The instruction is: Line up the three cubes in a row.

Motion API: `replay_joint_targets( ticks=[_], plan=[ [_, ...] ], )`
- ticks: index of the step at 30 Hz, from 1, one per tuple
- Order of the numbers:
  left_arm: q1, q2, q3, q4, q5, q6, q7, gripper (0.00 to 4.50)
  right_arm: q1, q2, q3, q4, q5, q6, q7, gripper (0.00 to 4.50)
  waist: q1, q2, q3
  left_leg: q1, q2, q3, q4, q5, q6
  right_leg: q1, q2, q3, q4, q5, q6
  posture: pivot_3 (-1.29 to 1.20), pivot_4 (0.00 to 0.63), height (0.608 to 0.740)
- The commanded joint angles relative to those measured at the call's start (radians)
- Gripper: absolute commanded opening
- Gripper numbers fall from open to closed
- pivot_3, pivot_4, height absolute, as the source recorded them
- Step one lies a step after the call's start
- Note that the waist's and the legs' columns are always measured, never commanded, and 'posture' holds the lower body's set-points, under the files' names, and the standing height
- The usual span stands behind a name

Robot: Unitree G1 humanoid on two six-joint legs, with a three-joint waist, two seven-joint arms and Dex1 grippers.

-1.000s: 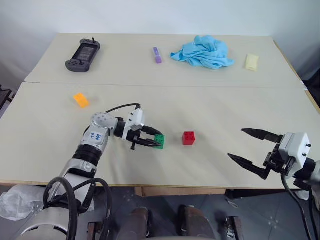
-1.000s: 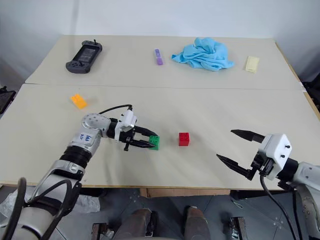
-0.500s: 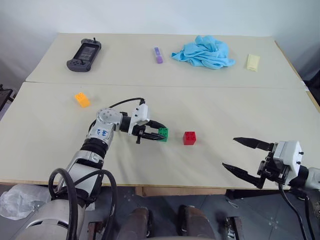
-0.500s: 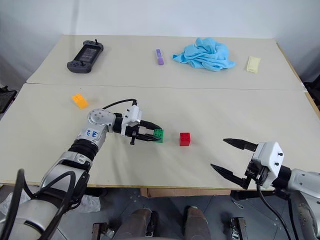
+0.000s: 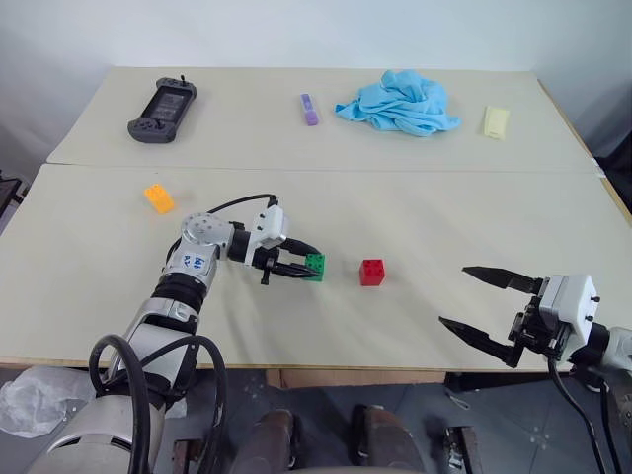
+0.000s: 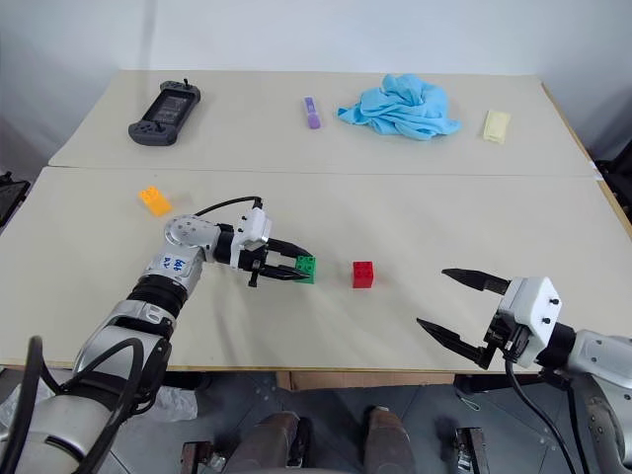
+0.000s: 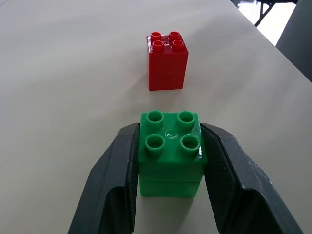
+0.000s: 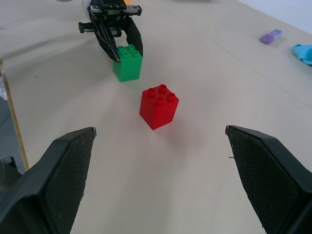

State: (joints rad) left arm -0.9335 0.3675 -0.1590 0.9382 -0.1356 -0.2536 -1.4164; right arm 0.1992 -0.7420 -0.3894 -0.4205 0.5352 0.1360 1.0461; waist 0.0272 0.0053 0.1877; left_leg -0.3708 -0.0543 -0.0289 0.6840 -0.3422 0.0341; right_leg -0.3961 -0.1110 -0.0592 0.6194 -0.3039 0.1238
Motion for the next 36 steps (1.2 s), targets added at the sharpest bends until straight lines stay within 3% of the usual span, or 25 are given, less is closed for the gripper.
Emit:
replay_joint_targets(
  ticks=[1, 9, 15, 19, 22, 28, 33, 36],
  plan=[
    [0.019, 0.013, -0.004, -0.051, -0.004, 0.085, -0.051, 2.20, -0.016, -0.001, 0.007, 0.003, 0.004, -0.013, -0.002, 4.50, 0.000, 0.000, 0.000, 0.000, 0.000, 0.000, 0.000, 0.000, 0.000, 0.000, 0.000, 0.000, 0.000, 0.000, 0.000, 0.00, 0.150, 0.740],
    [0.022, 0.071, 0.080, -0.147, -0.049, 0.073, -0.007, 4.47, -0.083, -0.001, 0.047, 0.056, -0.006, -0.036, 0.014, 4.50, -0.001, 0.000, 0.000, 0.000, 0.000, 0.000, 0.000, 0.000, 0.000, 0.000, -0.001, 0.000, 0.000, 0.000, 0.000, 0.00, 0.150, 0.740],
    [0.100, 0.187, 0.197, -0.394, -0.166, 0.178, -0.003, 4.47, -0.223, 0.016, 0.144, 0.134, -0.027, -0.062, 0.033, 4.50, -0.007, 0.000, 0.000, 0.000, 0.000, 0.000, 0.000, 0.000, 0.000, -0.001, -0.003, 0.001, 0.000, 0.000, 0.000, 0.00, 0.150, 0.740],
    [0.186, 0.279, 0.361, -0.500, -0.226, 0.261, 0.171, 4.47, -0.350, 0.060, 0.205, 0.215, -0.040, -0.095, 0.040, 4.50, -0.017, 0.000, 0.000, 0.000, 0.001, -0.001, 0.000, 0.001, -0.001, -0.001, -0.003, 0.006, 0.000, 0.000, 0.000, 0.00, 0.150, 0.740],
    [0.359, 0.306, 0.515, -0.572, -0.247, 0.255, 0.333, 4.47, -0.420, 0.103, 0.253, 0.240, -0.046, -0.114, 0.039, 4.50, -0.030, 0.001, -0.001, 0.000, 0.001, -0.002, -0.001, 0.001, -0.001, -0.001, -0.004, 0.008, 0.000, 0.000, 0.000, 0.00, 0.150, 0.740],
    [0.797, 0.207, 0.815, -0.706, -0.229, 0.116, 0.676, 4.47, -0.491, 0.173, 0.338, 0.256, -0.062, -0.127, 0.047, 4.50, -0.030, 0.000, -0.001, 0.000, 0.001, -0.002, -0.001, 0.000, -0.002, -0.002, -0.004, 0.009, 0.000, 0.000, -0.001, 0.00, 0.150, 0.740],
    [1.077, 0.086, 0.903, -0.868, -0.293, 0.152, 0.783, 4.47, -0.535, 0.194, 0.374, 0.288, -0.066, -0.127, 0.066, 4.50, -0.006, -0.002, -0.001, 0.000, 0.001, -0.004, -0.001, 0.000, -0.002, 0.001, -0.005, 0.009, -0.003, 0.000, -0.001, 0.00, 0.150, 0.740],
    [1.165, 0.035, 0.922, -0.901, -0.317, 0.166, 0.830, 4.47, -0.571, 0.207, 0.394, 0.322, -0.073, -0.130, 0.078, 4.50, -0.001, -0.002, -0.001, 0.002, 0.001, -0.004, -0.001, -0.001, -0.001, 0.003, -0.006, 0.009, -0.008, 0.001, -0.001, 0.00, 0.150, 0.740]
  ],
)
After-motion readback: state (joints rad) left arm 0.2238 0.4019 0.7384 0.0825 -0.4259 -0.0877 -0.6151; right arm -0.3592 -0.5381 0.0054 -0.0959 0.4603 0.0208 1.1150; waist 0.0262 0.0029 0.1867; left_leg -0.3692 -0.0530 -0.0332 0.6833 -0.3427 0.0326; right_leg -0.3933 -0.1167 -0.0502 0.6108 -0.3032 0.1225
